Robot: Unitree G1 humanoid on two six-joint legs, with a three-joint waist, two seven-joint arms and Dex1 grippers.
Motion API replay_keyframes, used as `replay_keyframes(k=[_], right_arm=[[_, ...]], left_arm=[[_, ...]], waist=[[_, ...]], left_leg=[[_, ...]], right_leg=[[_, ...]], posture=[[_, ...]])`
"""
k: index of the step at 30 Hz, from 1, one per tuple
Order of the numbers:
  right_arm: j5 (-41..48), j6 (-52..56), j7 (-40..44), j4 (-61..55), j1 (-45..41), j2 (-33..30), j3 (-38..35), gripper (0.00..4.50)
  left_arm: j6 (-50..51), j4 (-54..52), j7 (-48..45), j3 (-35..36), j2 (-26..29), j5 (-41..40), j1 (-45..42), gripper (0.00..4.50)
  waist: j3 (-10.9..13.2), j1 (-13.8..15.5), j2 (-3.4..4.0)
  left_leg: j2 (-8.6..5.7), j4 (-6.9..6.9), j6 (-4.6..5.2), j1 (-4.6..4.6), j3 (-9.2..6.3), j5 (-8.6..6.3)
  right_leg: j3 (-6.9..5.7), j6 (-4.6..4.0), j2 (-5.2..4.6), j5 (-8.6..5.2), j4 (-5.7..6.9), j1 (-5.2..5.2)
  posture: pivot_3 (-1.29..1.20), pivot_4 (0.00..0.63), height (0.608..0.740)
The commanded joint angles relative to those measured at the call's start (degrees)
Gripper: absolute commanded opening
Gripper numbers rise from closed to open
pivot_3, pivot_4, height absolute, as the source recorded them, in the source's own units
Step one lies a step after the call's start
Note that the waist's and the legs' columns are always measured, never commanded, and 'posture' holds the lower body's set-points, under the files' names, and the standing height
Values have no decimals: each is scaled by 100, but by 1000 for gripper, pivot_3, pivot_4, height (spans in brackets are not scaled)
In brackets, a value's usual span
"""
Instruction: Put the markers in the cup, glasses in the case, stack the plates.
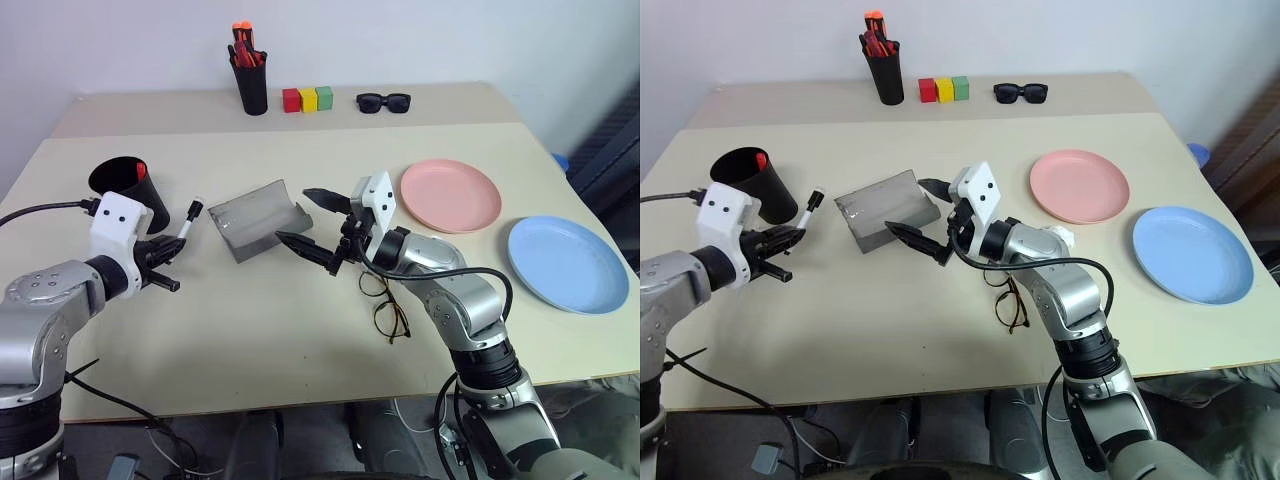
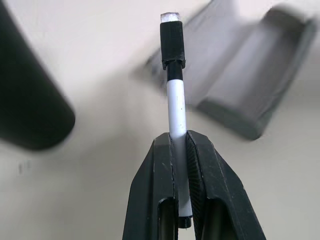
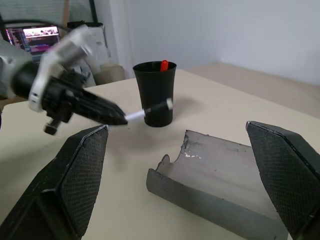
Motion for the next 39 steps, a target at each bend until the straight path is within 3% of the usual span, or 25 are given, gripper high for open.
replay_keyframes(k=[1, 7, 15, 21, 39], right_arm=[[30, -116, 51, -50, -196, 55, -26, 4500], [16, -132, 55, -22, -241, 102, -1, 4500], [33, -148, 27, -6, -344, 276, 60, 4500], [11, -127, -5, -83, -318, 356, 95, 4500], [155, -122, 4, -135, -318, 408, 77, 4500]], left_arm=[[-918, -47, 344, 697, -296, -74, -466, 31], [-2162, 797, 1428, 1035, -816, 300, -1532, 31], [-4060, 2572, 2090, 143, -775, 1636, -1928, 31], [-5036, 3730, 2245, -131, -926, 1868, -2195, 31], [-5132, 3961, 2400, -220, -988, 1918, -1851, 31]], waist=[[0, 6, 0], [-1, 36, -2], [-1, 50, -2], [-1, 114, -2], [-1, 123, -1]], left_leg=[[0, 0, 0, 0, 0, 0], [-1, 3, 0, -1, 0, 0], [-1, 3, 0, -1, -1, 0], [-1, 2, 0, -2, -1, 0], [-1, 2, 0, -2, -1, 0]], right_leg=[[0, 0, 0, 0, 0, 0], [0, 24, 1, 14, -3, 4], [-1, 24, 4, 14, 1, 2], [-1, 25, 4, 14, 1, 1], [-2, 26, 4, 15, 2, 2]], posture=[[0, 150, 740], [0, 150, 740], [0, 150, 740], [0, 150, 740], [0, 150, 740]])
